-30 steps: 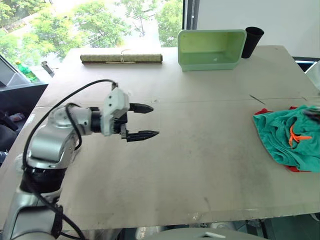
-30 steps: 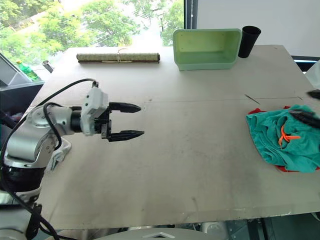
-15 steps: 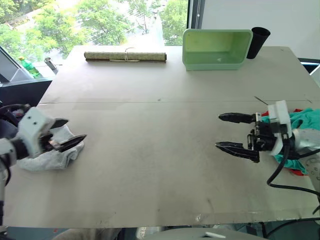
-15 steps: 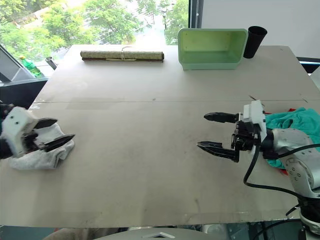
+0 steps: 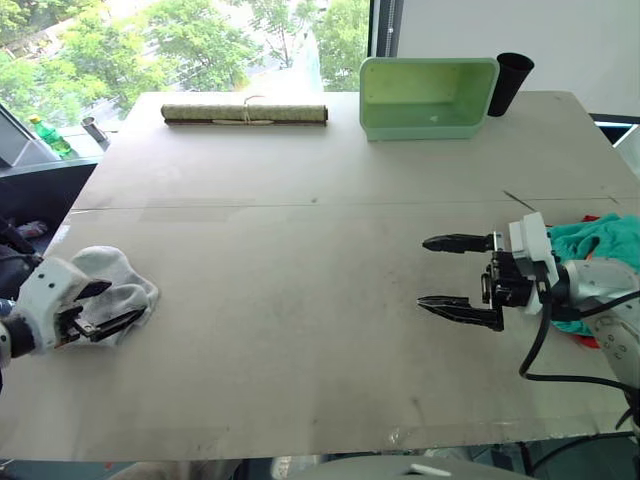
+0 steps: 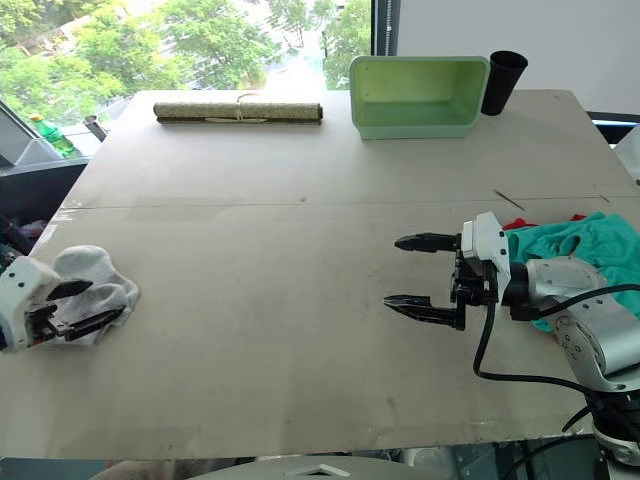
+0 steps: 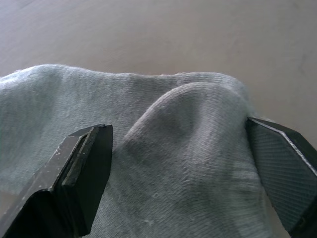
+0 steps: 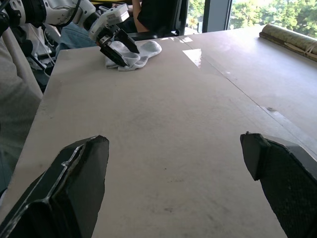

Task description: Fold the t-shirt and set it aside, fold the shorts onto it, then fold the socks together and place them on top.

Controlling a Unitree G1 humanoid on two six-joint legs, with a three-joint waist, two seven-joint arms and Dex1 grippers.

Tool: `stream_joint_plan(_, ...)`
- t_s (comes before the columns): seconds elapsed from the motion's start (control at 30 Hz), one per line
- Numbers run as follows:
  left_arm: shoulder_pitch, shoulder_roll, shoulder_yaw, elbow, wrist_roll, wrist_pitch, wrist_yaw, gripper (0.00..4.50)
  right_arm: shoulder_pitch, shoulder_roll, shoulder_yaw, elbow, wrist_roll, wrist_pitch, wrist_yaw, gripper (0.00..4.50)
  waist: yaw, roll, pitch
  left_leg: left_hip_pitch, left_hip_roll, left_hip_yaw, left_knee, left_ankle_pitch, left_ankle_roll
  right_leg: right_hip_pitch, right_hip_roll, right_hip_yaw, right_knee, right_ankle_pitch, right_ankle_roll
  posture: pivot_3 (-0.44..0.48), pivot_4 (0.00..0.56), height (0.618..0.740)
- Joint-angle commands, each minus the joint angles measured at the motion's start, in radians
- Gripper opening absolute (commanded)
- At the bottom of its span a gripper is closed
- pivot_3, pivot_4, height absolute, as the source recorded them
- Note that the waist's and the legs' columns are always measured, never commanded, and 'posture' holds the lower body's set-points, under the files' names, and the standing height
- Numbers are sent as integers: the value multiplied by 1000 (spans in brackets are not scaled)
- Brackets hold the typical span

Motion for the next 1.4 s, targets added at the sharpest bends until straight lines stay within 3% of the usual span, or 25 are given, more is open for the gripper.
stream_joint_plan(0.03,4,11,-48,74,39,-55,-31,3316,-3,2,-4,-28,-3,-16,-12,4500,-1,0,0,0,0,0,0,0,0,0,0,0,0,0,0,0,150,740)
stream_joint_plan(0.17,-32,-49,-94,66,9,-42,-46,1513,-12,12,2,-33,1,-8,-31,4500,0,6,-3,1,0,0,-1,0,0,0,0,0,0,0,0,0,150,740)
stream_joint_plan(0.3,-9,-146,-119,-158,-71,114,-24,29,-6,12,-5,-35,-3,-9,-45,4500,9,13,-5,1,0,0,-1,0,0,1,-1,0,0,0,0,0,150,740)
stream_joint_plan(0.5,4,-277,-203,-554,-122,377,144,29,2,12,-26,-34,-3,-10,-76,4500,16,13,-5,1,-2,0,1,0,0,3,-4,-1,0,0,0,0,150,740)
stream_joint_plan(0.63,-152,-443,-340,-854,-229,727,343,29,9,-3,-36,-27,-24,-12,-98,4500,31,10,-4,2,-4,-1,4,0,1,6,-4,-2,0,1,2,0,150,740)
stream_joint_plan(0.83,-380,-656,-455,-863,-216,975,590,29,28,-19,-34,-25,-81,-4,-151,4500,15,2,-1,1,-3,-2,8,0,3,9,-1,-3,1,3,5,0,150,740)
stream_joint_plan(0.93,-462,-786,-433,-839,-222,1086,736,29,41,-25,-43,-36,-91,18,-189,4500,11,1,-1,2,-2,-2,7,2,6,10,1,-3,2,3,5,0,150,740)
stream_joint_plan(1.17,-507,-1011,-475,-799,-160,1128,955,29,84,-1,-44,-89,-97,61,-286,4500,11,-1,0,1,-1,-2,8,2,7,10,2,-3,2,3,5,0,150,740)
stream_joint_plan(1.27,-501,-1046,-508,-800,-137,1120,979,29,102,13,-38,-115,-96,79,-321,4500,20,-2,1,0,-1,-3,9,1,5,10,1,-3,1,3,5,0,150,740)
stream_joint_plan(1.3,-499,-1052,-514,-803,-136,1122,980,853,106,17,-37,-121,-93,84,-331,4500,20,-2,1,0,-1,-3,9,0,3,10,1,-3,1,3,5,0,150,740)
stream_joint_plan(1.33,-495,-1061,-520,-818,-145,1127,976,853,111,25,-37,-130,-89,93,-346,4500,21,-2,1,0,-1,-3,9,0,3,10,1,-3,1,3,5,0,150,740)
stream_joint_plan(1.37,-490,-1056,-540,-838,-150,1120,961,1602,115,32,-35,-137,-87,99,-357,4500,21,-2,1,0,-1,-3,9,0,3,9,1,-3,1,3,5,0,150,740)
stream_joint_plan(1.4,-486,-1051,-554,-852,-152,1114,950,1755,117,35,-34,-142,-86,103,-365,4500,21,-2,1,0,-1,-3,9,0,2,9,2,-3,1,3,5,0,150,740)
